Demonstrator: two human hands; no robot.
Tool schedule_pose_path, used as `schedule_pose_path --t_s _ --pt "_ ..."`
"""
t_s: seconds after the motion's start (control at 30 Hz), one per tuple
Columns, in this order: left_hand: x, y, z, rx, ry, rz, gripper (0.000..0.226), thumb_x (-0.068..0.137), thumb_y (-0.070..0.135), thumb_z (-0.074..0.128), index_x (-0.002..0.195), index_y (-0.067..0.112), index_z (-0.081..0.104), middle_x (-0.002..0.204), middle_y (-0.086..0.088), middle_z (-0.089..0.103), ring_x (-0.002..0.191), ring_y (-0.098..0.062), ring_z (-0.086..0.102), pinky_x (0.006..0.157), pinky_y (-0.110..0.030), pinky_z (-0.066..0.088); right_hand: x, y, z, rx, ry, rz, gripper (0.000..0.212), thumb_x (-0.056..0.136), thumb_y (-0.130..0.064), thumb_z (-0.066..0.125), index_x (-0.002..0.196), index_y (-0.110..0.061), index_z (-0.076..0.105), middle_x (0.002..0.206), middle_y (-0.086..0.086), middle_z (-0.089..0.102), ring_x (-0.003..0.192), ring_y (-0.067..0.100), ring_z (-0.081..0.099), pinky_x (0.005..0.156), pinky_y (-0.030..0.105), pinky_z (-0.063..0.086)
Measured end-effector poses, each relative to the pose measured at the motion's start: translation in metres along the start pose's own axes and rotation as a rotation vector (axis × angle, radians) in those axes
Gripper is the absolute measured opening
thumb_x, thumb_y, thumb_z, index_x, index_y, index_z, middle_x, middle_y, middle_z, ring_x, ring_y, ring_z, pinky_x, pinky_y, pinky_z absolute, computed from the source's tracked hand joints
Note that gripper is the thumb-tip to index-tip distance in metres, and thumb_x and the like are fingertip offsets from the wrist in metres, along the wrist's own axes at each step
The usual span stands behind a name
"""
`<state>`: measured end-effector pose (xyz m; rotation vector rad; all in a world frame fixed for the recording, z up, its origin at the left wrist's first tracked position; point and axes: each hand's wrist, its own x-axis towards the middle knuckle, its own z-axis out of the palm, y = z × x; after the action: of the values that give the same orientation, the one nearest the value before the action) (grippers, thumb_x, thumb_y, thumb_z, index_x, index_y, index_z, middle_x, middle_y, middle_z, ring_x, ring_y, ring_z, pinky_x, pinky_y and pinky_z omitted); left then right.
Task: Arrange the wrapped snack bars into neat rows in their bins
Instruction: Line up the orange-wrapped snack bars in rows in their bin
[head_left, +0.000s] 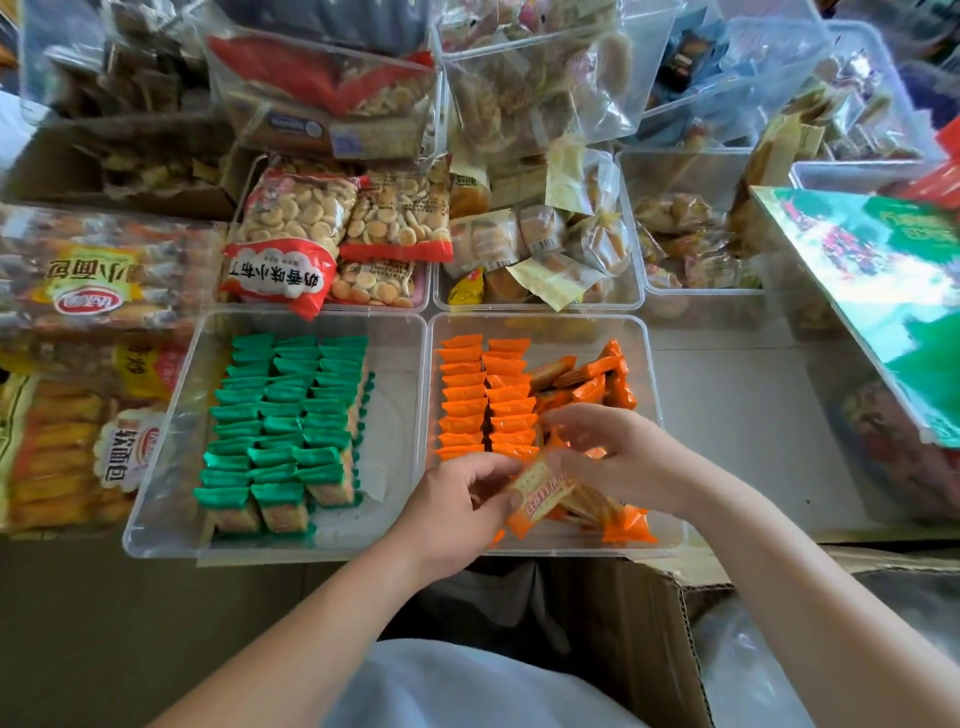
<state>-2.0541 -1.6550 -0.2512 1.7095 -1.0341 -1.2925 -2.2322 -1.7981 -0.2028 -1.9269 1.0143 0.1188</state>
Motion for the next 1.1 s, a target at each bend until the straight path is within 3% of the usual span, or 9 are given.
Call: schedule_pose_path --t_s 0.07,0.17,0.27,0.43,0.57,0.67,0.87,0.97,1.1 --pt "-0.001 0.006 -0.003 0.028 0.012 0.023 0.035 0.093 0.011 0.077 0.105 0.044 0.072 0.102 0.023 0.076 0.097 0.003 0.071 0.087 -0.019 0.056 -0.002 0.001 0.007 -0.089 0.011 -0.096 0.054 0.089 -0.031 0.080 0.139 -0.037 0.060 0.125 -0.020 0.064 0.109 0.000 0.060 0.090 0.017 0.048" --pt "0.000 0.013 -0.010 0.045 0.137 0.053 0.029 0.084 0.013 0.086 0.099 0.035 0.074 0.095 0.013 0.076 0.085 -0.001 0.070 0.079 -0.021 0.059 -0.003 -0.003 0.021 -0.273 0.050 -0.161 0.040 0.088 -0.034 0.080 0.127 -0.035 0.070 0.111 -0.015 0.070 0.100 0.008 0.063 0.088 0.027 0.052" --pt "0.002 0.019 -0.020 0.084 0.205 0.090 0.033 0.079 0.012 0.090 0.099 0.031 0.072 0.093 0.010 0.074 0.080 -0.005 0.068 0.073 -0.018 0.057 -0.004 -0.011 0.033 -0.463 0.023 -0.144 0.051 0.087 -0.049 0.075 0.135 -0.041 0.061 0.116 -0.014 0.069 0.108 0.014 0.062 0.088 0.037 0.056" --pt "0.005 0.020 -0.022 0.059 0.156 0.125 0.032 0.085 0.008 0.083 0.107 0.029 0.073 0.100 0.011 0.076 0.094 -0.003 0.072 0.088 -0.023 0.059 0.004 -0.009 0.050 -0.171 0.084 -0.112 0.050 0.093 -0.026 0.073 0.138 -0.037 0.054 0.092 -0.010 0.067 0.084 0.018 0.065 0.078 0.044 0.058" --pt "0.005 -0.001 -0.042 0.251 0.299 0.107 0.026 0.090 0.012 0.077 0.107 0.032 0.071 0.097 0.017 0.071 0.089 0.002 0.067 0.084 -0.020 0.057 0.016 0.012 0.052 -0.057 0.054 0.110 0.032 0.088 -0.029 0.074 0.115 -0.041 0.061 0.102 -0.014 0.070 0.091 0.012 0.069 0.082 0.038 0.062" --pt "-0.003 -0.020 -0.048 0.538 0.191 0.069 0.022 0.088 0.020 0.079 0.108 0.027 0.073 0.092 0.015 0.065 0.083 -0.006 0.064 0.082 -0.030 0.057 0.024 0.019 0.060 -0.090 -0.015 0.216 0.028 0.085 -0.035 0.075 0.108 -0.043 0.062 0.106 -0.011 0.069 0.094 0.013 0.067 0.081 0.032 0.060" --pt "0.005 -0.028 -0.033 0.960 -0.057 0.171 0.034 0.091 0.045 0.072 0.121 0.029 0.069 0.115 0.009 0.063 0.110 -0.017 0.058 0.092 -0.038 0.050 0.042 0.022 0.069 -0.219 -0.050 0.292 0.029 0.088 -0.024 0.073 0.116 -0.030 0.067 0.103 -0.001 0.067 0.086 0.020 0.067 0.059 0.022 0.048" --pt "0.016 -0.027 -0.031 1.170 -0.076 0.248 0.048 0.086 0.061 0.070 0.124 0.031 0.067 0.127 0.010 0.060 0.122 -0.018 0.046 0.103 -0.041 0.033 0.047 0.025 0.073 -0.221 -0.052 0.316 0.036 0.089 -0.025 0.074 0.123 -0.029 0.062 0.110 0.001 0.066 0.089 0.019 0.066 0.056 0.018 0.044" --pt "0.028 -0.028 -0.035 1.300 -0.127 0.150 0.074 0.077 0.073 0.072 0.136 0.030 0.061 0.148 0.003 0.047 0.143 -0.024 0.028 0.120 -0.055 0.013 0.047 0.029 0.076 -0.075 0.014 0.350 0.038 0.092 -0.029 0.075 0.126 -0.029 0.058 0.107 0.000 0.067 0.088 0.018 0.071 0.064 0.024 0.058"
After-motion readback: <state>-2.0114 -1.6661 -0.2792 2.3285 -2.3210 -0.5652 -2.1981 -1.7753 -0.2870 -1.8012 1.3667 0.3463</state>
